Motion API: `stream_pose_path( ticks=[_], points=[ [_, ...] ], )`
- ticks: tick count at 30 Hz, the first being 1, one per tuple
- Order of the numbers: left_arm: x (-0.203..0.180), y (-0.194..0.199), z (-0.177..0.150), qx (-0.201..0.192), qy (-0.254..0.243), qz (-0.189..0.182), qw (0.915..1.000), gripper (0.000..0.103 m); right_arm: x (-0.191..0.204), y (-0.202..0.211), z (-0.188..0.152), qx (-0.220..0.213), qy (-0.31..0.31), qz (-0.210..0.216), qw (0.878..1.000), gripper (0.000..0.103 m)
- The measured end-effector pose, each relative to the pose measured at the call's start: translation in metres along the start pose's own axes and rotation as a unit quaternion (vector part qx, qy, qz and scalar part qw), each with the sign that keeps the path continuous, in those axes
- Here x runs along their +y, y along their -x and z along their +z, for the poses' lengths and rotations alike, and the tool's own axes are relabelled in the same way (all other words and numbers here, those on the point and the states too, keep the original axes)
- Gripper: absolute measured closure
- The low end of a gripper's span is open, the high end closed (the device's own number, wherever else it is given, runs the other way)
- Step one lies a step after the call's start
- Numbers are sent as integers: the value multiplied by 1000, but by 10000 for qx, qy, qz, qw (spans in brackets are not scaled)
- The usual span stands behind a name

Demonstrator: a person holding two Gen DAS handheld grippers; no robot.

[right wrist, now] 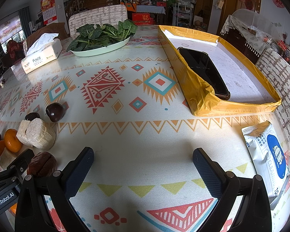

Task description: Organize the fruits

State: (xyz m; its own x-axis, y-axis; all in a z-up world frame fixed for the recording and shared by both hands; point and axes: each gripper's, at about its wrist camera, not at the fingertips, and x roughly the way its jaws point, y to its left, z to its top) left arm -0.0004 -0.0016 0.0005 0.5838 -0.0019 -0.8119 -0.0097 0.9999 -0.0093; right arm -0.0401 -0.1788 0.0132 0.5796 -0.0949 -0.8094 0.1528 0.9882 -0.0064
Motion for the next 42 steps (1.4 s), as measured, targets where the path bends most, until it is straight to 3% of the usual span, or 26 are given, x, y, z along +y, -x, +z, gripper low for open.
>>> stream_pose_path(
  ticks=[19,29,33,36,38,40,42],
  points=[
    [0,0,0,2,-1,-2,10000,0,-1,0,0,0,0,0,10000,0],
    [4,8,-7,322,-375,-249,9985,0,-5,5,-7,408,-187,-131,9989,0],
    [11,16,-12,329,-350,-541,9974,3,-7,5,-10,429,-173,-133,9988,0],
    [30,45,-14,-118,-139,-874,9960,16,-7,1,-5,458,-165,-125,9987,0],
    [49,77,-13,-695,-64,-836,9941,16,-8,7,-6,426,-181,-59,9989,7],
    [72,113,-14,-1319,42,-719,9886,16,-9,28,-5,115,-236,101,9996,11],
    [97,149,-17,-1879,163,-587,9803,15,-6,66,-7,-469,-211,415,9978,11]
  ],
)
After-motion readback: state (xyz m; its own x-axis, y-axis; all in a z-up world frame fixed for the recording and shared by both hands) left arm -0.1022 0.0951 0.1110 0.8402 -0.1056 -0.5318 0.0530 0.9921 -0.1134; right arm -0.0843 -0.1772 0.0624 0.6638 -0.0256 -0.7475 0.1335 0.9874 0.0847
